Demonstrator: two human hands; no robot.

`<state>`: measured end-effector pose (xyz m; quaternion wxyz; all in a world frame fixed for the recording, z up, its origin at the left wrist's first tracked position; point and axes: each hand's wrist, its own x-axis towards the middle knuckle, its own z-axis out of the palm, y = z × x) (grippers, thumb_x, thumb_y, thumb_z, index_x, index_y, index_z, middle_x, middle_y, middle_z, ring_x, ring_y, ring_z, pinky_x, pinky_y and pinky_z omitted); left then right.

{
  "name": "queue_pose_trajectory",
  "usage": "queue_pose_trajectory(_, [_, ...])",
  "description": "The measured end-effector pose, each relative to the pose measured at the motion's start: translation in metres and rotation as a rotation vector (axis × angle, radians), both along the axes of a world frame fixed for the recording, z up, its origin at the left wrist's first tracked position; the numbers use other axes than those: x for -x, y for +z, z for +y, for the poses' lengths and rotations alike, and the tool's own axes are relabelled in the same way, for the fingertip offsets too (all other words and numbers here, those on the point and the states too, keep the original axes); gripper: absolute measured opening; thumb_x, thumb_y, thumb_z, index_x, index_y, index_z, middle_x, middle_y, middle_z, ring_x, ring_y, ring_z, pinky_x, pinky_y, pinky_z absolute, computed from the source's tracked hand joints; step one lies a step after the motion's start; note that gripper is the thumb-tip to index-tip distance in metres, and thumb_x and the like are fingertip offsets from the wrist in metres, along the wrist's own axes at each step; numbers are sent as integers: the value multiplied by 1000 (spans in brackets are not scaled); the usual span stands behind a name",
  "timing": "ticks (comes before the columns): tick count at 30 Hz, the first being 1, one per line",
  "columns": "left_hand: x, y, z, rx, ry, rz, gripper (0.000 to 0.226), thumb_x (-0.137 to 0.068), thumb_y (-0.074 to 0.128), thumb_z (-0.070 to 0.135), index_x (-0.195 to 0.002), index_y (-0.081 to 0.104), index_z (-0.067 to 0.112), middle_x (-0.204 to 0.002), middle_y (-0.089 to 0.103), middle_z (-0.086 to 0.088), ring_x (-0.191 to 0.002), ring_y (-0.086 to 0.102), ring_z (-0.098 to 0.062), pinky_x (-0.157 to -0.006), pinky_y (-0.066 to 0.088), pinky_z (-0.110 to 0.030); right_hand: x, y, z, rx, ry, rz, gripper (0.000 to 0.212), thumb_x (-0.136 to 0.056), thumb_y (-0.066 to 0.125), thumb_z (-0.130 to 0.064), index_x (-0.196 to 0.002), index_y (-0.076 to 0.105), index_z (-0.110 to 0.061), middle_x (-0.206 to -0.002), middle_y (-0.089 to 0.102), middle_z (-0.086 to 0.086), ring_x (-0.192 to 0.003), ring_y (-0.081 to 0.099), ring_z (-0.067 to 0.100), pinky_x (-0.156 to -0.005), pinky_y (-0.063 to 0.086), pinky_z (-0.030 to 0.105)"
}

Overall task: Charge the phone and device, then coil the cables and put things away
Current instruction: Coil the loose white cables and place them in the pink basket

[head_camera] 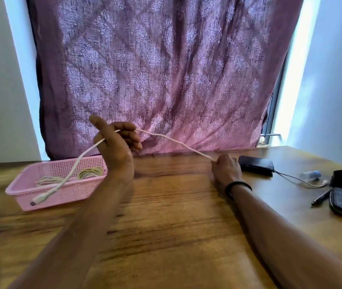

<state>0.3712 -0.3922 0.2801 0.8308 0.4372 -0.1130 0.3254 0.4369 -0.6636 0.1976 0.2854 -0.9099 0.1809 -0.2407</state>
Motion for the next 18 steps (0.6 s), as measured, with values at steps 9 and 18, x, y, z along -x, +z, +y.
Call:
queue_pose_trajectory(9, [-9, -11, -4, -176, 144, -29, 68, -109, 27, 48, -73, 65, 5, -52, 64, -7, -41, 60, -21, -39, 46, -22, 9, 36, -2, -1014, 172, -509, 70, -111, 27, -52, -93, 72, -2, -112, 69, 30, -99, 63, 33, -98, 49, 42])
queue_pose_trajectory(18, [-36, -53, -17, -948, 404, -37, 44, -92, 69, 13, -135, 59, 13, -111, 74, -4, -96, 72, -17, -91, 57, -40, 10, 38, 43, -539, 711, -339, 75, -103, 34, -67, -79, 81, -14, -106, 80, 10, -122, 68, 23, -110, 50, 55])
